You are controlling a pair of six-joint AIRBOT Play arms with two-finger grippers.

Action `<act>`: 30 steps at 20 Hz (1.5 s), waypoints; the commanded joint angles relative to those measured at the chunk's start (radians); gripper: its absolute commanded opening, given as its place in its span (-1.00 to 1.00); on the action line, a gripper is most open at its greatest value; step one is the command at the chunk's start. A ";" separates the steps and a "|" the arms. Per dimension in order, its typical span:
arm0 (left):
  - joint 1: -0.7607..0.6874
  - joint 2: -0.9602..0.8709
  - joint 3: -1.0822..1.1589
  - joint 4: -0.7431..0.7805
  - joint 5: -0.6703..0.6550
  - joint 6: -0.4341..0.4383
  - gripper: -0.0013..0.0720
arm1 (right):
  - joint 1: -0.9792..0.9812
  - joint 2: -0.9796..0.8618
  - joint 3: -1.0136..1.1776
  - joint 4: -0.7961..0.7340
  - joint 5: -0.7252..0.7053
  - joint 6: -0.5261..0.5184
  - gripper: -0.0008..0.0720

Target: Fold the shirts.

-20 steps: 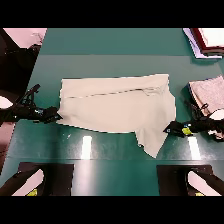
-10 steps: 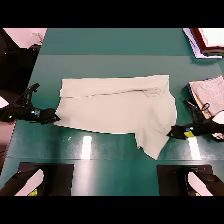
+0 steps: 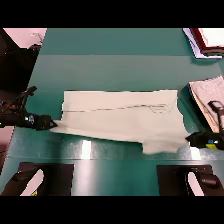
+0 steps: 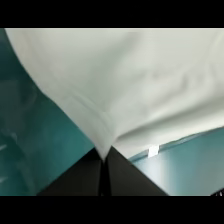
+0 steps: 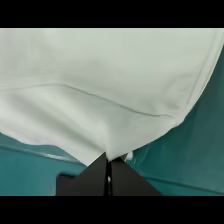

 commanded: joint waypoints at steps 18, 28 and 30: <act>-0.071 -0.528 0.330 -0.093 0.542 0.032 1.00 | 0.035 -0.964 0.628 0.201 -0.400 -0.050 -0.89; -0.071 -0.527 0.455 -0.113 0.303 0.034 -0.70 | -0.127 -0.940 0.615 0.249 -0.236 -0.159 0.57; -0.076 -0.527 0.455 -0.121 0.295 0.035 -0.90 | -0.196 -0.946 0.538 0.252 -0.210 -0.183 0.96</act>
